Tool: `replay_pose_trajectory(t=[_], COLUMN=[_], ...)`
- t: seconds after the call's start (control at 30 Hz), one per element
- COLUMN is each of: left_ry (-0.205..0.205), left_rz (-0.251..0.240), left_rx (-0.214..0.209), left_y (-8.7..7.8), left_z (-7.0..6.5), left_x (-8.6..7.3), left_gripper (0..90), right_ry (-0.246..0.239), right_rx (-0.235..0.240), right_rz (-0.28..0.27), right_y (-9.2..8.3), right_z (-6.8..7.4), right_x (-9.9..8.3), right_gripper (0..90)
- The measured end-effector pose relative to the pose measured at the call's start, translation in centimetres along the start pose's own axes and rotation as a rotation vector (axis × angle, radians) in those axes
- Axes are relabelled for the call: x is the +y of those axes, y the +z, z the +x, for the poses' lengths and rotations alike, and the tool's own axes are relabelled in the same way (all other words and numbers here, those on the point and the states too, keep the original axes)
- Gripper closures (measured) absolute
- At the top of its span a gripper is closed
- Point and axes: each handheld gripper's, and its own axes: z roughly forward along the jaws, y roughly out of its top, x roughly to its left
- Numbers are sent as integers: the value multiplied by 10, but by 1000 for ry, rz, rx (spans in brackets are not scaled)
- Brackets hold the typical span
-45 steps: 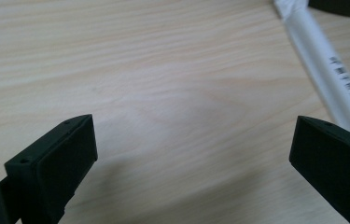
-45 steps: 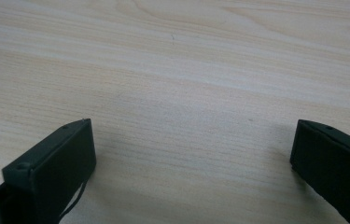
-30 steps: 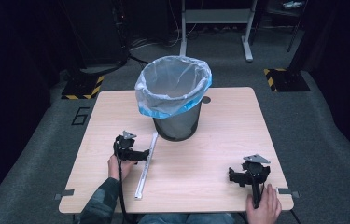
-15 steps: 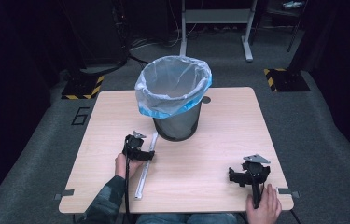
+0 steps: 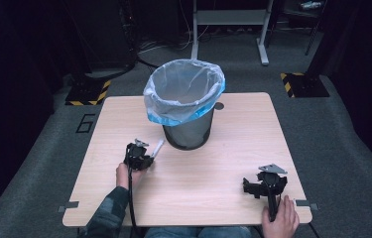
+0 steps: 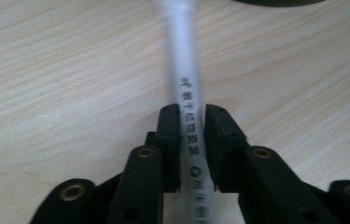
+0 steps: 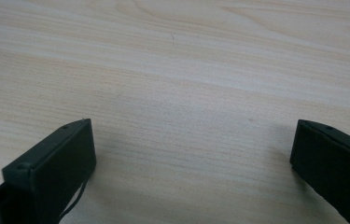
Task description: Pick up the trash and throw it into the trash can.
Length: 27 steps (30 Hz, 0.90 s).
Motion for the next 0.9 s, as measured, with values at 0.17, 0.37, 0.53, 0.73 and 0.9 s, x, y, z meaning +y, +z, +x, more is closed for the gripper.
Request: replay_pose_trajectory(t=[0.17, 0.37, 0.53, 0.73, 0.9], left_ry=[-23, -53, -85, -103, -126], left_rz=[-21, -72, -117, -177, -201], left_rx=[6, 5, 3, 13, -3], left_y=[-6, -20, -35, -54, -59], left_z=[10, 20, 25, 30, 38], left_x=[-3, 0, 8, 21, 27], left_gripper=[777, 779, 780, 780, 780], right_ry=[-2, 0, -2, -2, -2], right_rx=[0, 0, -1, -1, -1], right_rz=[0, -1, -1, 0, -1], right_y=[0, 0, 0, 0, 0], right_z=[0, 0, 0, 0, 0], right_x=[0, 0, 0, 0, 0], right_gripper=[0, 0, 0, 0, 0])
